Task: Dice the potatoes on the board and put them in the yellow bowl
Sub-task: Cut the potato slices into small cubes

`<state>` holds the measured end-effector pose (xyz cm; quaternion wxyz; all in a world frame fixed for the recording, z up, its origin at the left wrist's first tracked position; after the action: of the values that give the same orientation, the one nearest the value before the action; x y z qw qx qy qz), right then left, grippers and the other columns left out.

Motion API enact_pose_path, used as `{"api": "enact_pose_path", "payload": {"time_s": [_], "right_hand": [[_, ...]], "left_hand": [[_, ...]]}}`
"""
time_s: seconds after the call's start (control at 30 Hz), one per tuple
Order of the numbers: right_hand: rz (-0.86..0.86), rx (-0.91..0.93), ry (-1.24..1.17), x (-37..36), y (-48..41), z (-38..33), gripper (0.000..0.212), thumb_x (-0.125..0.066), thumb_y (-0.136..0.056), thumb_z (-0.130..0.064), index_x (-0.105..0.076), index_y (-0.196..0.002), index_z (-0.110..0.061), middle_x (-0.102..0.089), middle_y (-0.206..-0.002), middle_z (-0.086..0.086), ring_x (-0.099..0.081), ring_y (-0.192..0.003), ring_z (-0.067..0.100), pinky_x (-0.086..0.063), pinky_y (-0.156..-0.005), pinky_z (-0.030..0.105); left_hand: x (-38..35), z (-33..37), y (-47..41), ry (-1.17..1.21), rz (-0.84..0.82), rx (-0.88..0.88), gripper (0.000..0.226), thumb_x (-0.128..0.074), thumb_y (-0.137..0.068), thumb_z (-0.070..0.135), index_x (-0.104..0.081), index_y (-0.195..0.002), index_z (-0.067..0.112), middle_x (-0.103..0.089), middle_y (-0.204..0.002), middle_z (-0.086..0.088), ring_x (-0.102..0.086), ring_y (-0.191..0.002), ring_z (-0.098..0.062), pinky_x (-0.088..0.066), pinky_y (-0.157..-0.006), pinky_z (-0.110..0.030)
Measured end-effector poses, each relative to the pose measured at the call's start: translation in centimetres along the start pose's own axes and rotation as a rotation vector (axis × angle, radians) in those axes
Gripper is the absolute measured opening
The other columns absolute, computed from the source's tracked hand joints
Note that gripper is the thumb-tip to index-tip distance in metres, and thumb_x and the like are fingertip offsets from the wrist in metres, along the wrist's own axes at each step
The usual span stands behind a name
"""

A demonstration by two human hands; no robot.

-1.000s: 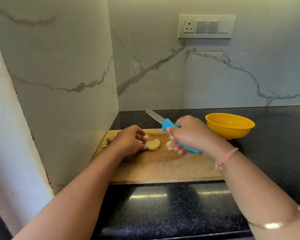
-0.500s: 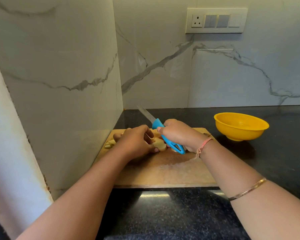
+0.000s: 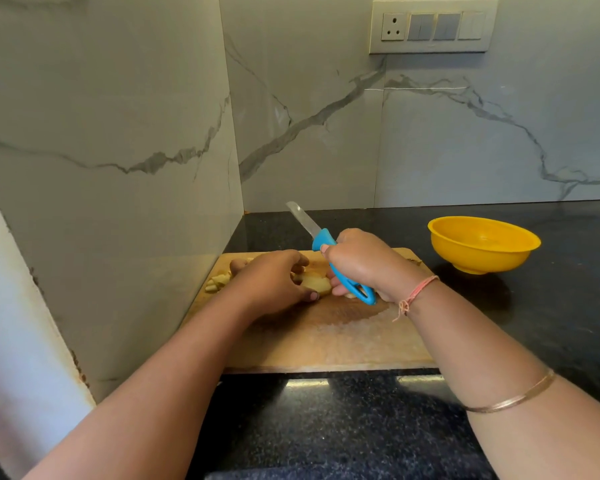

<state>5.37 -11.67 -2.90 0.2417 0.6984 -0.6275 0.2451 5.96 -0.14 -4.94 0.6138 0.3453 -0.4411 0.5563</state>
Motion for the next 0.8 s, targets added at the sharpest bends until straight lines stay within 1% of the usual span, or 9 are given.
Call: {"api": "enact_pose_path", "payload": {"time_s": [0.2,0.37,0.4,0.47,0.53,0.6,0.63,0.73,0.8], "right_hand": [[0.037,0.031,-0.028,-0.3,0.1,0.2,0.027,-0.044,-0.099,-0.025,-0.047,-0.12,-0.009,-0.06,-0.106,0.013,-0.065,-0.094,0.026,-0.055,-0.087,0.04],[0.062,0.021,-0.096,0.0,0.0,0.6,0.025,-0.044,-0.1,-0.026,-0.047,-0.118,-0.01,-0.061,-0.107,0.012,-0.065,-0.095,0.024,-0.055,-0.087,0.04],[0.067,0.021,-0.099,0.0,0.1,0.6,0.027,-0.044,-0.1,-0.026,-0.047,-0.121,-0.01,-0.06,-0.107,0.011,-0.065,-0.093,0.023,-0.056,-0.083,0.037],[0.086,0.018,-0.112,0.4,0.4,0.5,0.029,-0.044,-0.1,-0.027,-0.045,-0.124,-0.011,-0.06,-0.104,0.01,-0.065,-0.08,0.018,-0.058,-0.067,0.029],[0.119,0.032,-0.082,1.1,1.2,0.2,0.029,-0.043,-0.1,-0.03,-0.046,-0.121,-0.011,-0.062,-0.088,0.009,-0.061,-0.061,0.014,-0.054,-0.053,0.025],[0.159,0.06,0.056,2.0,2.5,-0.3,0.025,-0.043,-0.099,-0.032,-0.05,-0.111,-0.011,-0.06,-0.073,0.006,-0.055,-0.051,0.013,-0.048,-0.047,0.022],[0.167,0.073,0.157,2.2,3.3,-0.4,0.024,-0.043,-0.098,-0.031,-0.051,-0.109,-0.012,-0.059,-0.072,0.004,-0.054,-0.05,0.012,-0.044,-0.045,0.021],[0.126,0.08,0.354,1.6,6.0,0.1,0.024,-0.044,-0.096,-0.028,-0.054,-0.114,-0.015,-0.059,-0.078,0.002,-0.054,-0.061,0.011,-0.043,-0.051,0.022],[0.104,0.073,0.406,0.8,7.5,0.6,0.032,-0.043,-0.096,-0.027,-0.052,-0.125,-0.017,-0.062,-0.1,0.003,-0.059,-0.083,0.015,-0.047,-0.067,0.025]], "left_hand": [[0.0,0.5,0.1,-0.023,0.001,-0.045,0.061,-0.068,-0.084,0.042,-0.044,-0.138,0.026,-0.057,-0.13,0.008,-0.054,-0.115,-0.011,-0.041,-0.103,-0.041],[0.0,0.6,0.2,-0.013,0.029,-0.042,0.057,-0.068,-0.084,0.04,-0.05,-0.135,0.023,-0.058,-0.129,0.005,-0.054,-0.114,-0.014,-0.042,-0.103,-0.041],[0.0,0.6,0.2,-0.013,0.036,-0.038,0.055,-0.068,-0.084,0.04,-0.052,-0.134,0.022,-0.059,-0.128,0.004,-0.055,-0.114,-0.015,-0.042,-0.102,-0.041],[0.1,0.5,0.2,-0.007,0.047,-0.028,0.053,-0.069,-0.083,0.041,-0.055,-0.131,0.023,-0.061,-0.126,0.004,-0.055,-0.113,-0.015,-0.043,-0.101,-0.041],[0.2,0.4,0.3,0.003,0.05,-0.022,0.053,-0.07,-0.082,0.042,-0.057,-0.129,0.023,-0.061,-0.125,0.005,-0.055,-0.113,-0.015,-0.043,-0.101,-0.041],[0.3,0.5,0.4,0.011,0.048,-0.023,0.054,-0.07,-0.082,0.042,-0.057,-0.13,0.023,-0.061,-0.126,0.004,-0.054,-0.114,-0.016,-0.043,-0.101,-0.042],[0.3,0.5,0.4,0.015,0.043,-0.025,0.055,-0.07,-0.082,0.042,-0.056,-0.131,0.023,-0.061,-0.126,0.004,-0.054,-0.114,-0.016,-0.043,-0.101,-0.042],[0.1,0.5,0.5,0.027,0.002,-0.029,0.055,-0.068,-0.085,0.038,-0.053,-0.135,0.023,-0.059,-0.13,0.003,-0.053,-0.115,-0.016,-0.043,-0.102,-0.04],[0.1,0.5,0.5,0.036,-0.008,-0.026,0.053,-0.068,-0.086,0.035,-0.052,-0.135,0.023,-0.059,-0.13,0.003,-0.053,-0.115,-0.015,-0.043,-0.103,-0.039]]}}
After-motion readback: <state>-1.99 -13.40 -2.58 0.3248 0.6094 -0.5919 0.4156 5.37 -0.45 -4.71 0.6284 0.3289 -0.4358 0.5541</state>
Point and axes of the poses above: each hand's wrist, its own y-axis away from the middle knuckle, its own x-axis out of the back of the hand, z = x × y, the point moved 10 cm from there along -y, towards the middle knuckle
